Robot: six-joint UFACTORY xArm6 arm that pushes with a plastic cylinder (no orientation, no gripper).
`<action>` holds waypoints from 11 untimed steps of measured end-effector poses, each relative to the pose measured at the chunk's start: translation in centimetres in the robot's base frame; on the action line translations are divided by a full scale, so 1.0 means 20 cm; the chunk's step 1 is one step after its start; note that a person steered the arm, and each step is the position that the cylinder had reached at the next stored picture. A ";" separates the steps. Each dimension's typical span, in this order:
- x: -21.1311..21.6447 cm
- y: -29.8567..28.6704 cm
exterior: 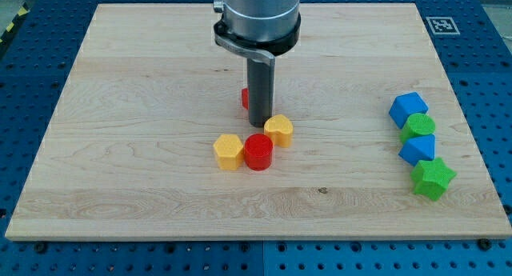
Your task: Move the red star towards the line of the block
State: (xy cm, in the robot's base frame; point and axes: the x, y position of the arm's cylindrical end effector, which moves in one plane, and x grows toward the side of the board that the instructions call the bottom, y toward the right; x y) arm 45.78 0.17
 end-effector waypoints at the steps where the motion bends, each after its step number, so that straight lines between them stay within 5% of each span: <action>1: -0.10 0.00; 6: -0.41 -0.30; 9: -0.42 0.25; 11: -0.59 0.31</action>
